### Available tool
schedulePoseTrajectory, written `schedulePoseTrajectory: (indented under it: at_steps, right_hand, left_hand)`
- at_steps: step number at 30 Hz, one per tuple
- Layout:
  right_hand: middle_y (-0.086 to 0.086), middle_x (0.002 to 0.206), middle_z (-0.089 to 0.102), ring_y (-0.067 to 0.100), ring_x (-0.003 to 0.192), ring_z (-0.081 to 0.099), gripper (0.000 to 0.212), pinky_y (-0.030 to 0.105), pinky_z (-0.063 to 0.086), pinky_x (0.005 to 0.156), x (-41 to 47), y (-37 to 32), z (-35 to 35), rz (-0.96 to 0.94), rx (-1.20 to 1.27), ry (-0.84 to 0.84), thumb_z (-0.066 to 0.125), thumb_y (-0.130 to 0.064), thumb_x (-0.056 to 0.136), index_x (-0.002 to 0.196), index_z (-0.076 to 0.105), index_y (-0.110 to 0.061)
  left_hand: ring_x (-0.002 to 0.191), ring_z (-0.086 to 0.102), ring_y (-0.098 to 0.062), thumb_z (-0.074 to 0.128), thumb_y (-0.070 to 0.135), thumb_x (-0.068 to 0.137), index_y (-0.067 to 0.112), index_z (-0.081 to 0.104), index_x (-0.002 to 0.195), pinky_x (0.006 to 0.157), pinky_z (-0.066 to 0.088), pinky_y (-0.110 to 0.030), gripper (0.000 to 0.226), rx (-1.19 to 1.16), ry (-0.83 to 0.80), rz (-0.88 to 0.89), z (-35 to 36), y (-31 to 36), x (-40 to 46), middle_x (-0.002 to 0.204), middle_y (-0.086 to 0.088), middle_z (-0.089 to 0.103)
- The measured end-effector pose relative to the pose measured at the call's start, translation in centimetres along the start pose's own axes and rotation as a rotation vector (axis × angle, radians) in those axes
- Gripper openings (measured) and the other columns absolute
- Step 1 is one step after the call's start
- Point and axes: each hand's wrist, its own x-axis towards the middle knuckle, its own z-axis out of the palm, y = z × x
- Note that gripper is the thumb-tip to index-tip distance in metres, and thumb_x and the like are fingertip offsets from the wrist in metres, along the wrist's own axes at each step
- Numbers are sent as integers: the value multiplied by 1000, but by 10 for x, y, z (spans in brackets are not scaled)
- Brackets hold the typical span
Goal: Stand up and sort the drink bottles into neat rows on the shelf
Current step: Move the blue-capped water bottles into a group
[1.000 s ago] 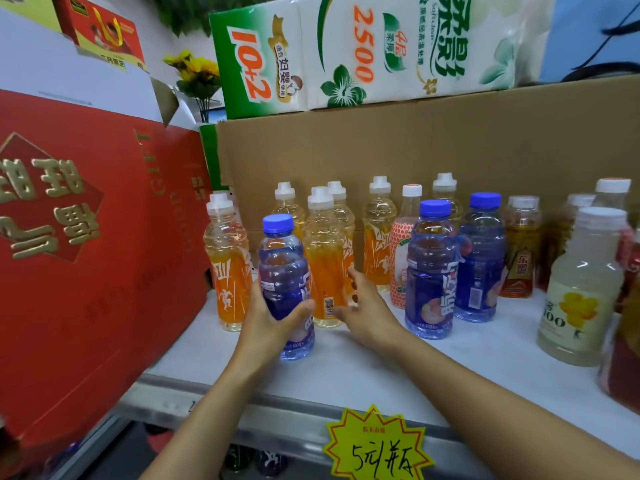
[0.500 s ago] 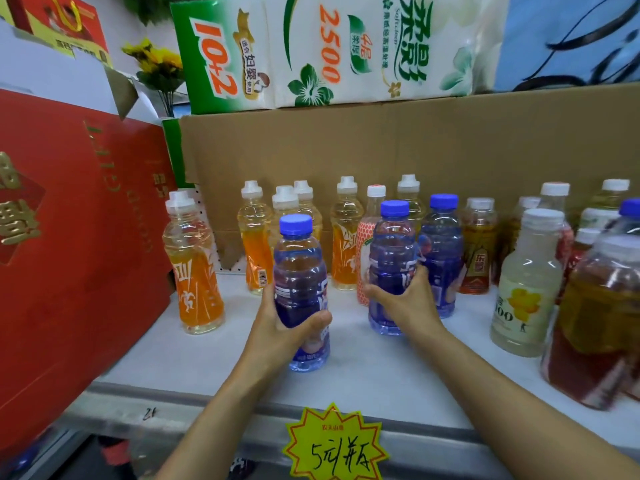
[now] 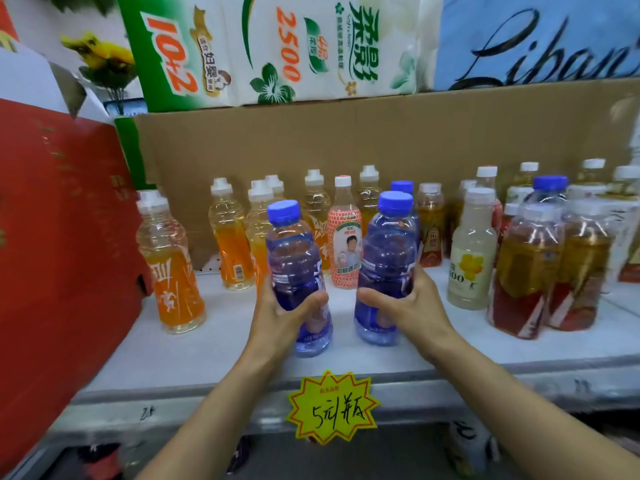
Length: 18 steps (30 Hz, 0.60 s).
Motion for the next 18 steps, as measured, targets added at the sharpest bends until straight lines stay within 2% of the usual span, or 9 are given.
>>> schedulePoseTrajectory:
  at_steps: [3, 5, 7, 10, 13, 16, 18]
  right_hand:
    - [-10, 105, 70, -1, 91, 67, 64, 12, 53, 73, -23, -18, -16, -83, -8, 58, 89, -12, 64, 119, 57, -22]
    - [-10, 103, 70, -4, 89, 67, 61, 9, 51, 71, -37, -29, -28, -120, -18, 104, 88, -12, 65, 118, 58, -20]
    - [-11, 102, 69, -7, 87, 66, 60, 7, 49, 70, -50, -39, -43, -141, -17, 136, 87, -11, 66, 117, 57, -19]
    - [-10, 100, 70, -6, 86, 67, 55, 7, 49, 70, -67, -50, -73, -170, -34, 189, 87, -13, 66, 113, 58, -18]
    - [-7, 99, 72, -1, 87, 69, 55, 10, 50, 71, -83, -53, -107, -166, -44, 232, 87, -19, 65, 113, 60, -16]
    - [-7, 93, 75, 3, 84, 71, 54, 13, 51, 70, -101, -51, -147, -150, -23, 285, 85, -26, 61, 109, 62, -15]
    - [-13, 87, 75, 0, 80, 70, 45, 12, 50, 68, -113, -50, -178, -139, -22, 302, 85, -18, 65, 105, 62, -17]
  left_hand:
    - [107, 66, -8, 86, 42, 59, 28, 52, 133, 84, 56, -25, 83, -38, -42, 29, 12, 6, -7, 120, 7, 68]
    - [111, 64, -12, 87, 46, 60, 30, 51, 133, 88, 56, -30, 83, -46, -79, 51, 24, 13, -13, 122, 7, 67]
    - [109, 65, -10, 83, 43, 63, 28, 51, 133, 85, 57, -27, 78, -70, -114, 74, 41, 23, -23, 119, 8, 68]
    - [98, 69, -9, 79, 37, 67, 19, 56, 127, 79, 56, -21, 66, -136, -160, 92, 71, 38, -38, 108, 6, 73]
    - [90, 71, -11, 76, 32, 72, 15, 60, 118, 75, 55, -22, 51, -182, -206, 83, 106, 50, -54, 99, 1, 75]
    - [80, 70, -7, 74, 31, 72, 12, 62, 111, 71, 53, -19, 45, -222, -259, 69, 146, 57, -74, 89, 5, 75]
    - [76, 69, -5, 74, 30, 71, 12, 62, 108, 69, 52, -18, 43, -243, -298, 58, 176, 62, -90, 83, 6, 74]
